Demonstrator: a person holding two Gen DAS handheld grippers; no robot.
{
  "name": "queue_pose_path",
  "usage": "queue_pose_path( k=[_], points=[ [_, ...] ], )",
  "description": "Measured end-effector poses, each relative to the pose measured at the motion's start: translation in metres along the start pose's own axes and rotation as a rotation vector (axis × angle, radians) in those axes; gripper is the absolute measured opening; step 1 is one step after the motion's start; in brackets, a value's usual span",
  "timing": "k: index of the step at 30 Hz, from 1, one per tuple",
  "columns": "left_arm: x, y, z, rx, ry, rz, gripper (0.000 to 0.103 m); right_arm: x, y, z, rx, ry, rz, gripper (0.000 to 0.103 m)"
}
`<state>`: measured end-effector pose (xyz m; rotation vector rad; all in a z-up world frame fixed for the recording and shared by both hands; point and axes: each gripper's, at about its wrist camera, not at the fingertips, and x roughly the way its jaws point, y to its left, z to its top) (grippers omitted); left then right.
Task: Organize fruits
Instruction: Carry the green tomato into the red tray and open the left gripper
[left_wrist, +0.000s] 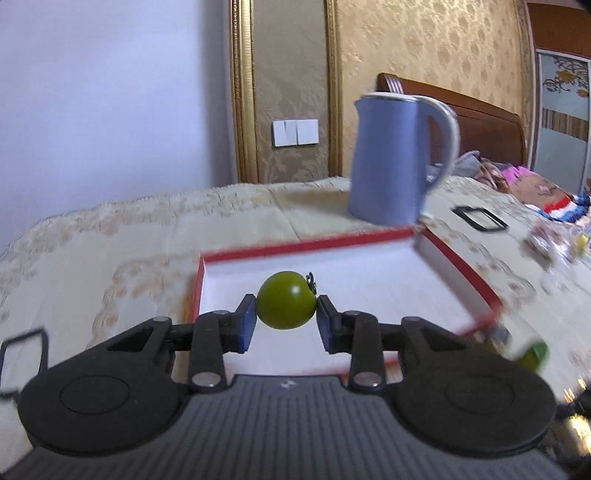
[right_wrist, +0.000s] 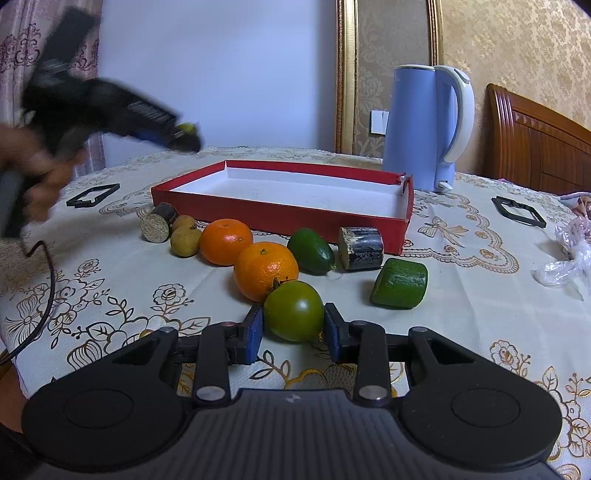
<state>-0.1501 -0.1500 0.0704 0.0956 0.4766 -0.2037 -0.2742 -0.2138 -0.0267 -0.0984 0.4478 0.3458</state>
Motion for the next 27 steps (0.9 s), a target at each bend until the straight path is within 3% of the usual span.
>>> queue_pose_path(
  k=[8, 13, 20, 26, 27],
  points=[
    [0.108, 0.017, 0.029, -0.115, 0.199, -0.036, 0.032, 0.0, 0.0, 0.001, -0.002, 0.008, -0.003, 0.034],
    [0.143, 0.02, 0.022, -0.12, 0.28, -0.014, 0.032, 0.0, 0.0, 0.0, 0.004, 0.005, -0.005, 0.034],
    [0.147, 0.008, 0.02, -0.025, 0.275, 0.015, 0.032, -0.001, -0.001, 0.0, 0.001, 0.004, 0.0, 0.034],
    [0.13, 0.009, 0.026, -0.038, 0.222, -0.006, 0.034, -0.001, -0.001, 0.0, 0.0, 0.005, 0.0, 0.034],
    [0.126, 0.01, 0.028, -0.037, 0.207, -0.006, 0.038, -0.001, -0.002, 0.0, 0.0, 0.005, 0.0, 0.034]
  ],
)
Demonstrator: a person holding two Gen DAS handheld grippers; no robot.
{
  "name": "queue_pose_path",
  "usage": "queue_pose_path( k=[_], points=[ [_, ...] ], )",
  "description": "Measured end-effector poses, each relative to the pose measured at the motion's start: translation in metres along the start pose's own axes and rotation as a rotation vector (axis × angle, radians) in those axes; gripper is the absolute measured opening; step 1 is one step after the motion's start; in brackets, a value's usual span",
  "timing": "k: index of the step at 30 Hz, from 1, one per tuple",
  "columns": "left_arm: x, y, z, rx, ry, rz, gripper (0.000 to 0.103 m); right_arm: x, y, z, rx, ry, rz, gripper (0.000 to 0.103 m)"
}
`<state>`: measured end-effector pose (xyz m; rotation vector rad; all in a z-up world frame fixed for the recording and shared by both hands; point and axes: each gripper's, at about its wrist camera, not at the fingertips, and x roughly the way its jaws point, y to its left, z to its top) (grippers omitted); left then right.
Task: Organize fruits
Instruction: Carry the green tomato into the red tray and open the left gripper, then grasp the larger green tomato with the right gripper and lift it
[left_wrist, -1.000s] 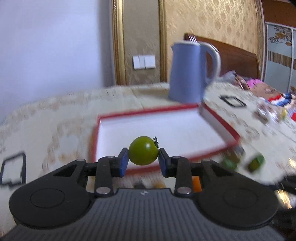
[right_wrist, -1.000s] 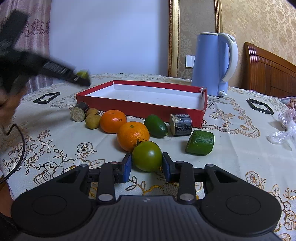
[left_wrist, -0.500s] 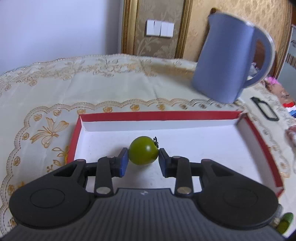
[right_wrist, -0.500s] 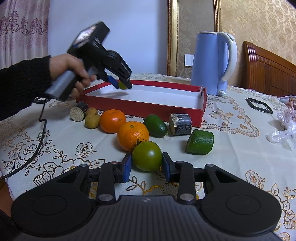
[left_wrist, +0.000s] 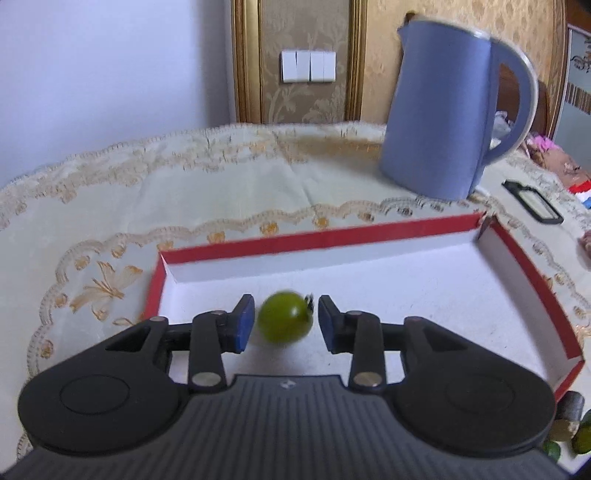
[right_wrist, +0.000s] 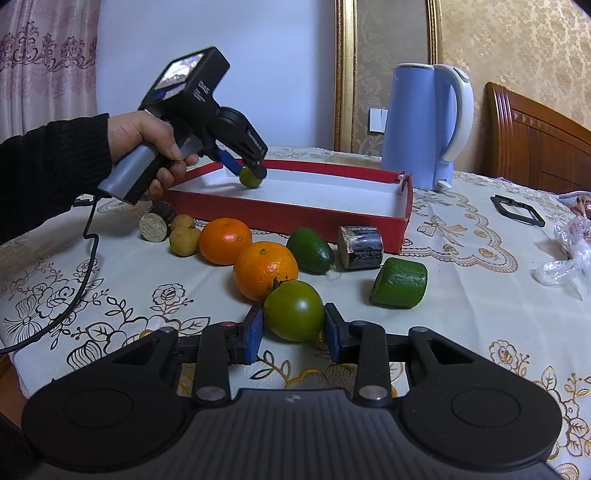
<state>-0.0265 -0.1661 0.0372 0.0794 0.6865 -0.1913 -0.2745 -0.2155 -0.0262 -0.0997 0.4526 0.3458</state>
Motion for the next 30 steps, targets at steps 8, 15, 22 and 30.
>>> queue_pose_path(
  k=[8, 15, 22, 30],
  points=[
    [-0.049, 0.014, -0.023, -0.025, -0.159, 0.033, 0.047, 0.001, 0.002, 0.002, -0.002, 0.01, -0.015, 0.034],
    [-0.059, 0.036, -0.045, -0.08, -0.231, 0.071, 0.049, 0.001, 0.009, 0.004, -0.016, 0.022, -0.049, 0.034],
    [-0.055, 0.055, -0.061, -0.151, -0.25, 0.032, 0.05, -0.004, 0.015, 0.011, -0.044, 0.07, -0.078, 0.033],
    [-0.054, 0.075, -0.073, -0.237, -0.271, -0.006, 0.051, -0.006, -0.002, 0.061, -0.049, -0.011, -0.13, 0.033]
  ],
)
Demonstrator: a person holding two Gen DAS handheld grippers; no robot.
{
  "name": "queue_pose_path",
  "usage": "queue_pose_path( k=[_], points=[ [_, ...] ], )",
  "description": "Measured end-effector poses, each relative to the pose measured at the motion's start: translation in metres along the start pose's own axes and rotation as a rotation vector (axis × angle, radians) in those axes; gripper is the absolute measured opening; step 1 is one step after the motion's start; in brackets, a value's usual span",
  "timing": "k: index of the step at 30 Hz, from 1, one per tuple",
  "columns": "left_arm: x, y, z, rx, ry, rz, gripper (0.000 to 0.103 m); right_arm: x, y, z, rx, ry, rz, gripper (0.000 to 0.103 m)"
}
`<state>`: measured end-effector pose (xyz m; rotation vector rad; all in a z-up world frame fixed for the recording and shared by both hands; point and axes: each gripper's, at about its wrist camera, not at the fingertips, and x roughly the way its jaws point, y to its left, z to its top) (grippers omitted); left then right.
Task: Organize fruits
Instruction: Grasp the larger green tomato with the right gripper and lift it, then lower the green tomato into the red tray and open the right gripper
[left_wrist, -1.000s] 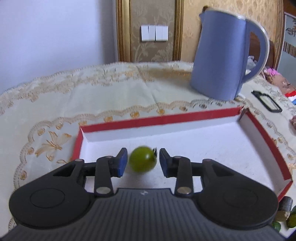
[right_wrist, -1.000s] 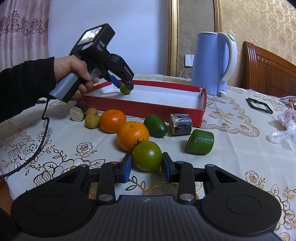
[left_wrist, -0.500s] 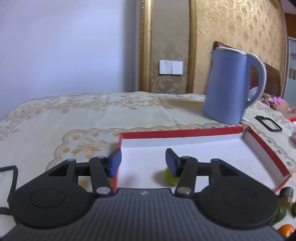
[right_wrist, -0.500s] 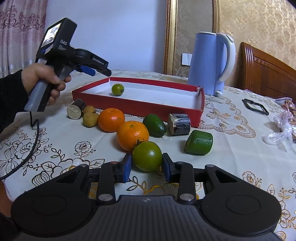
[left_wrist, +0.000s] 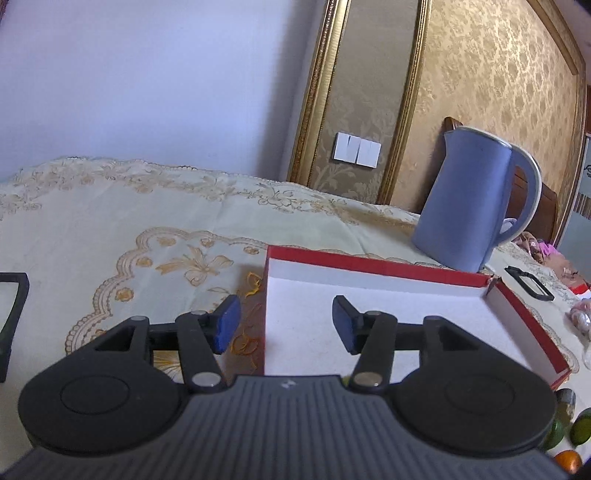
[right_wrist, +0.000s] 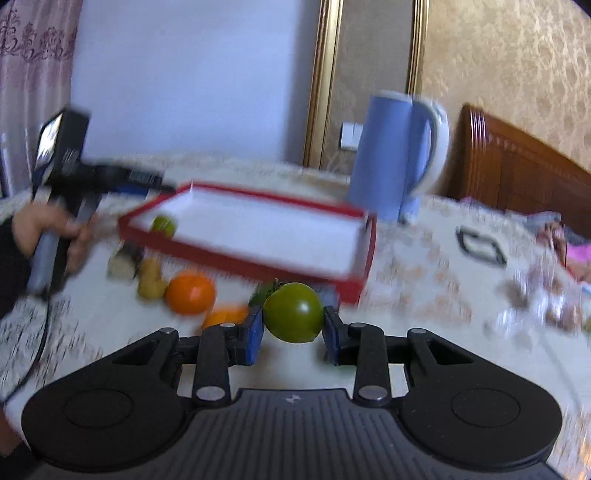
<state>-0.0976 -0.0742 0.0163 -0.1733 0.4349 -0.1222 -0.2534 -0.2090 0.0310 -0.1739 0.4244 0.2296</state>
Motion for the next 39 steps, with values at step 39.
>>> queue_pose_path(
  k=[39],
  points=[
    [0.009, 0.001, -0.005, 0.011, 0.038, -0.011, 0.065, 0.17, -0.031, 0.062, -0.028, 0.22, -0.023, 0.046]
  ],
)
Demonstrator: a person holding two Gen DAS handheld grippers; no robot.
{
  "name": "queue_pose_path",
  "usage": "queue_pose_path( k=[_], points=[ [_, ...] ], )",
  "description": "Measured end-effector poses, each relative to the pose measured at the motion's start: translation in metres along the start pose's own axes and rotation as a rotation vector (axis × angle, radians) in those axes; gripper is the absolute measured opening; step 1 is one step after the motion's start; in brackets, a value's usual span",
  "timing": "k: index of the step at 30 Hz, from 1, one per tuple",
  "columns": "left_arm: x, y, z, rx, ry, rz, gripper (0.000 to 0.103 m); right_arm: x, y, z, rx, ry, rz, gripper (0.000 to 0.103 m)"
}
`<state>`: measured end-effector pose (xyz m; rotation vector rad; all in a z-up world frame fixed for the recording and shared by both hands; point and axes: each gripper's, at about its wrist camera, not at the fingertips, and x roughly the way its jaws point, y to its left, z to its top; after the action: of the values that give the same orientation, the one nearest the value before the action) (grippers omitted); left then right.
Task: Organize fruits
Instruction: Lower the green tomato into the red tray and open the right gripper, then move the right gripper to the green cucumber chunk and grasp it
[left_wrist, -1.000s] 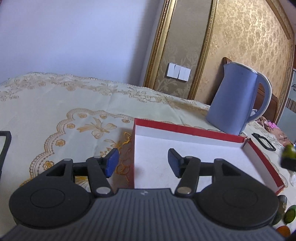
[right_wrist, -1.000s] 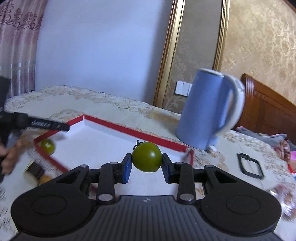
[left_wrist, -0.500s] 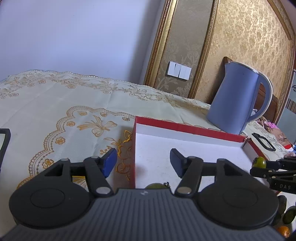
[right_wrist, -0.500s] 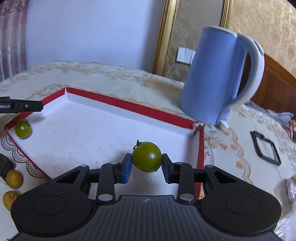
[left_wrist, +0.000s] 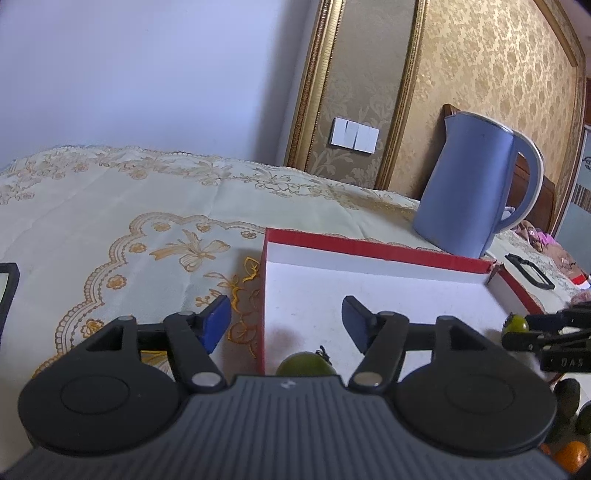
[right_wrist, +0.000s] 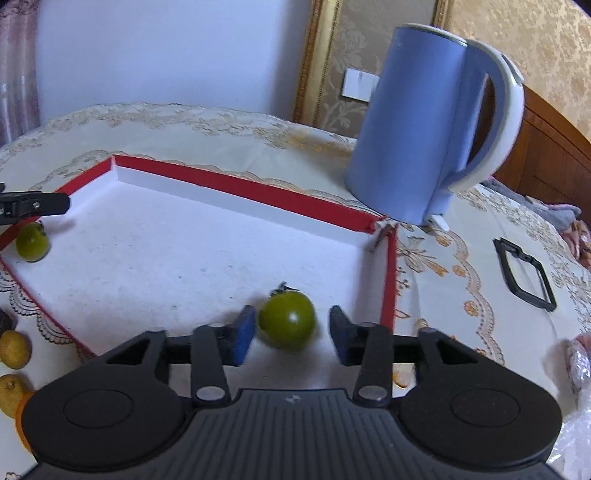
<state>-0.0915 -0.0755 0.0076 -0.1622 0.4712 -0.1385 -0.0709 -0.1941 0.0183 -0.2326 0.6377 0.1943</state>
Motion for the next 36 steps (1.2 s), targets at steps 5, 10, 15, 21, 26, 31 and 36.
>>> queue_pose_path(
  k=[5, 10, 15, 21, 26, 31, 36],
  points=[
    [0.001, 0.001, 0.0, -0.008, 0.0, -0.005, 0.067, -0.031, -0.012, -0.001, 0.049, -0.13, 0.015, 0.046],
    [-0.001, -0.001, 0.0, -0.003, -0.013, 0.003, 0.087, -0.105, -0.025, -0.032, 0.123, -0.41, 0.021, 0.098],
    [-0.002, -0.003, -0.001, 0.013, -0.015, -0.001, 0.095, -0.154, -0.029, -0.078, 0.112, -0.46, -0.029, 0.103],
    [-0.005, -0.004, -0.002, 0.018, -0.024, 0.004, 0.103, -0.149, -0.034, -0.111, 0.2, -0.253, -0.013, 0.103],
    [-0.006, -0.004, -0.002, 0.012, -0.036, 0.022, 0.103, -0.13, -0.023, -0.126, 0.225, -0.149, -0.033, 0.103],
    [-0.007, -0.004, -0.002, 0.007, -0.036, 0.03, 0.103, -0.129, -0.012, -0.122, 0.214, -0.185, -0.078, 0.103],
    [-0.006, -0.004, -0.001, 0.008, -0.03, 0.028, 0.103, -0.124, -0.011, -0.122, 0.237, -0.157, -0.09, 0.103]
  ],
)
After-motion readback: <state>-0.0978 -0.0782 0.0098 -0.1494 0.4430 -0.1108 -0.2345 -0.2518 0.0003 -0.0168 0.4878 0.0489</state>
